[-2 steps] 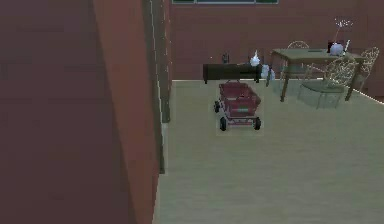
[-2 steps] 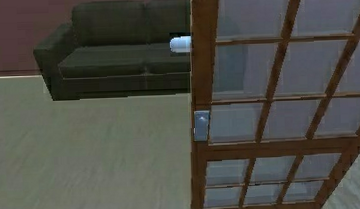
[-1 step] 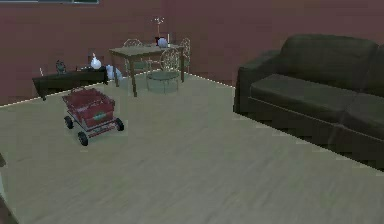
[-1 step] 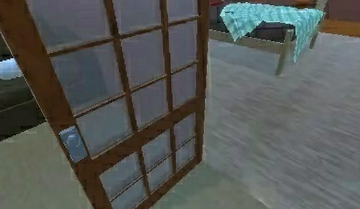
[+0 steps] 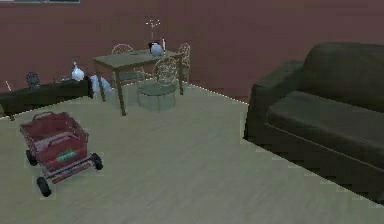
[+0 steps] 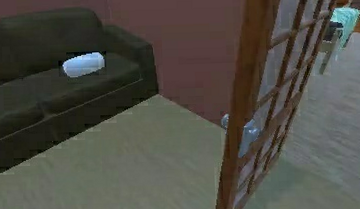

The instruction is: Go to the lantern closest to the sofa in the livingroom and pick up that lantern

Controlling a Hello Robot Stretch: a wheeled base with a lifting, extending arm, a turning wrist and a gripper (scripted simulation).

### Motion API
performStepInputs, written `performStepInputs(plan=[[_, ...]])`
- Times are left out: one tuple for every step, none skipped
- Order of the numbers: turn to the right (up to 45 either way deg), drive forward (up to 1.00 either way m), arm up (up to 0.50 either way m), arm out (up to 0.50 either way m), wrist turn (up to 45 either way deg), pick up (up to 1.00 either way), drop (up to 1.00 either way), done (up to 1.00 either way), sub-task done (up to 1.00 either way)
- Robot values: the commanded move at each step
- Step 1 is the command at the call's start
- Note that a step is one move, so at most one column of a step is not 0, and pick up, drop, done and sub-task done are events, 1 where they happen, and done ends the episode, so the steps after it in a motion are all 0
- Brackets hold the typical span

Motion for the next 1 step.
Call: performStepInputs(plan=[[42.0,0.0,0.0,0.0,0.0,0.0,0.0,0.0,0.0]])
